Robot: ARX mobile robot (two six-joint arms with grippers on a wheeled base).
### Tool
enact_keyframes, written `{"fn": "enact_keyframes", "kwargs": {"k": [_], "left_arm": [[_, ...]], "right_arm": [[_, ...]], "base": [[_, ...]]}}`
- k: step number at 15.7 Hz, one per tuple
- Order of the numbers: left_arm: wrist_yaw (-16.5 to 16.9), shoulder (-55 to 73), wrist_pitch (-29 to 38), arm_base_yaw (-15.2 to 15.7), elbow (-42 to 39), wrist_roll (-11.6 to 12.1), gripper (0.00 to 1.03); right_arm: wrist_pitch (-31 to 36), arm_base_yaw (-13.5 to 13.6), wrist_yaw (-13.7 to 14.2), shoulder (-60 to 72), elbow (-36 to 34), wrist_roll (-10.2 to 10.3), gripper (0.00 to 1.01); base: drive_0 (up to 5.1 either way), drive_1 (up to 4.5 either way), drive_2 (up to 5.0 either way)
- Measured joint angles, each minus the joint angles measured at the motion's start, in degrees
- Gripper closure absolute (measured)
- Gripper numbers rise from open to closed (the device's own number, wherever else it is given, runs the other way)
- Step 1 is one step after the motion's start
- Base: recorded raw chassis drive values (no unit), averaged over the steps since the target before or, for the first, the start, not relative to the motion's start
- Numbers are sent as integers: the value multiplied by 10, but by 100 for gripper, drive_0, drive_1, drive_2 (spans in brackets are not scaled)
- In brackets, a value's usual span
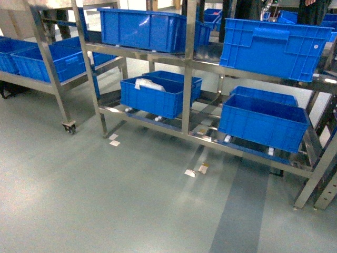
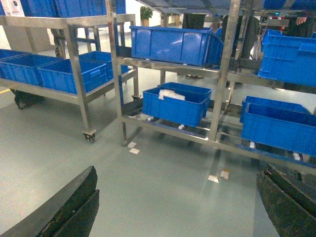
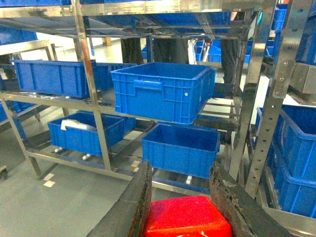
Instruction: Pick red block from blue box to shelf
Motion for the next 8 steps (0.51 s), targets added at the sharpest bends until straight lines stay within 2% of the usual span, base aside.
{"fn": "enact_keyframes", "kwargs": {"k": [8], "left_arm": [[0,0,0,0,0,0,5]], "right_arm": [[0,0,0,0,0,0,73]], "base": [[0,0,0]]}}
